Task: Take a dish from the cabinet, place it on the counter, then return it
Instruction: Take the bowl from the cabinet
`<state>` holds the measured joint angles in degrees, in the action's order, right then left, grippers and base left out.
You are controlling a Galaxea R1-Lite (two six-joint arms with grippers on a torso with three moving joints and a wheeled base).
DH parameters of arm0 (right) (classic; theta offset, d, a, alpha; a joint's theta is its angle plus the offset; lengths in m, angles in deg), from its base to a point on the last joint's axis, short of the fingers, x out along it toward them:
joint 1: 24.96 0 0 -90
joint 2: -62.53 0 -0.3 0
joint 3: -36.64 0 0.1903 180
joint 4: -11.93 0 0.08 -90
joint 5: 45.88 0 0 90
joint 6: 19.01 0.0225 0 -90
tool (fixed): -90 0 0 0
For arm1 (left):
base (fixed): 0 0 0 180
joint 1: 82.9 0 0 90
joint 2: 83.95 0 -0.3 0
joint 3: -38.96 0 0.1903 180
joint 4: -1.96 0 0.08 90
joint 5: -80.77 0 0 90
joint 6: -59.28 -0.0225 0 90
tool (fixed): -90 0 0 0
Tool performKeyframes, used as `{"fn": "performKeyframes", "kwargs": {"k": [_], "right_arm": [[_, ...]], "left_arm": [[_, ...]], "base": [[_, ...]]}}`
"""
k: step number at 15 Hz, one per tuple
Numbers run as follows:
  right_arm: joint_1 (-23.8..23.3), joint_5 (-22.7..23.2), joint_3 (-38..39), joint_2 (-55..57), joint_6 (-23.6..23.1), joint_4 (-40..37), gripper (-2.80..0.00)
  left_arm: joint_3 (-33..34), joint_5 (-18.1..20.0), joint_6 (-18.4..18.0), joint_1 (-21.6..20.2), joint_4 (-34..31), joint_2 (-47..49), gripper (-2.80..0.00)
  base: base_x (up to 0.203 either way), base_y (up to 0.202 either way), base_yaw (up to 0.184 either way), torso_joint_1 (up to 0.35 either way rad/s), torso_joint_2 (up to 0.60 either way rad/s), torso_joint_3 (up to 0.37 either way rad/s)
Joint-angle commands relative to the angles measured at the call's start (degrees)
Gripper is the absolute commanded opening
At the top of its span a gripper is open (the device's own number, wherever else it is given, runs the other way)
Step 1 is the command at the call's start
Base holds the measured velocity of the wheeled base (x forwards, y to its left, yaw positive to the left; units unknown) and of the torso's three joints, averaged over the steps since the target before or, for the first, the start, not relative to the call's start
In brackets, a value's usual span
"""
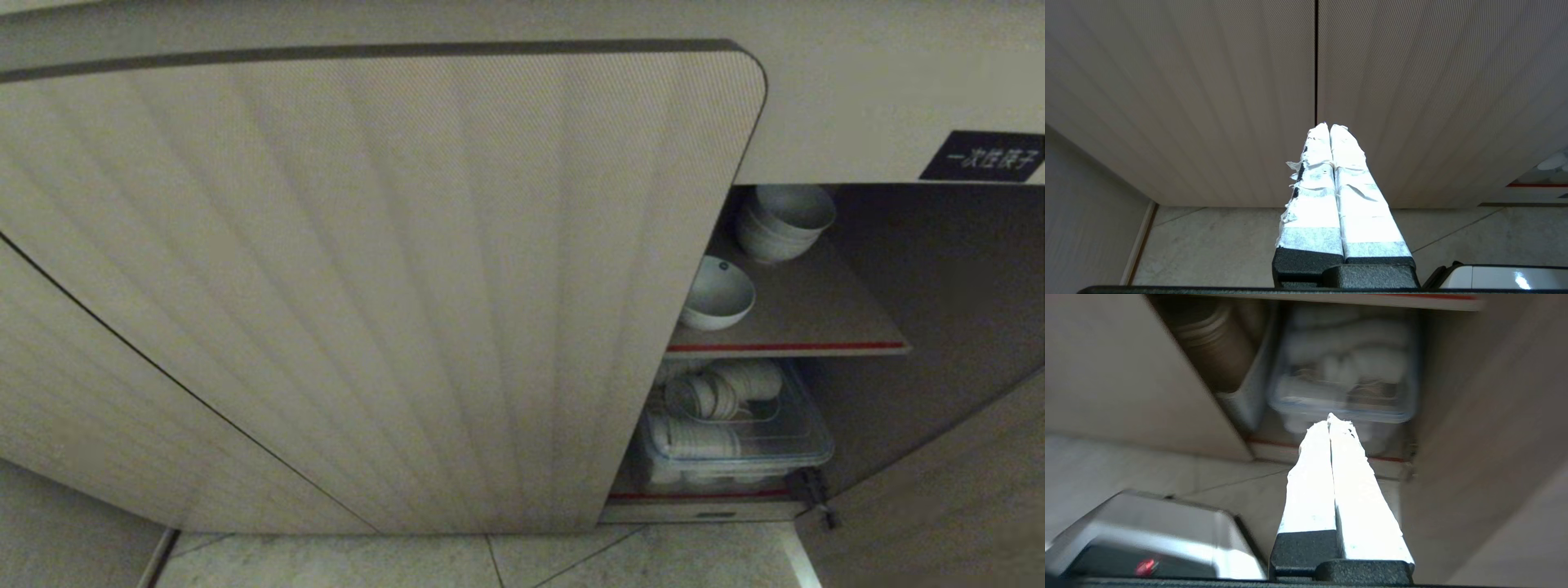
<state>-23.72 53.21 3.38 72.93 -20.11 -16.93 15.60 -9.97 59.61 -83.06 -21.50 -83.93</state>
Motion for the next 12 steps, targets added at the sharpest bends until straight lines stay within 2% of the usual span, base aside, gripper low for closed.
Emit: {"fn": "performKeyframes", "kwargs": {"k": [1, 6, 12], "right_arm": [[3.45, 0.52, -2.2, 7.37, 0.08, 0.02, -2.8], [13.65, 0.49, -5.91, 17.45, 4.14, 0.1, -2.8], [18.22, 0.09, -5.41, 30.93, 11.74, 5.51, -2.8]], "left_arm": [[0.0, -0.05, 0.02, -0.02, 0.01, -0.02, -2.8], [0.0, -0.05, 0.02, -0.02, 0.01, -0.02, -2.8], [0.0, -0.05, 0.02, -0.02, 0.01, -0.02, -2.8]], "base": [[0.0, 0.0, 0.0, 0.0, 0.0, 0.0], [0.0, 0.0, 0.0, 0.0, 0.0, 0.0], [0.0, 0.0, 0.0, 0.0, 0.0, 0.0]]}}
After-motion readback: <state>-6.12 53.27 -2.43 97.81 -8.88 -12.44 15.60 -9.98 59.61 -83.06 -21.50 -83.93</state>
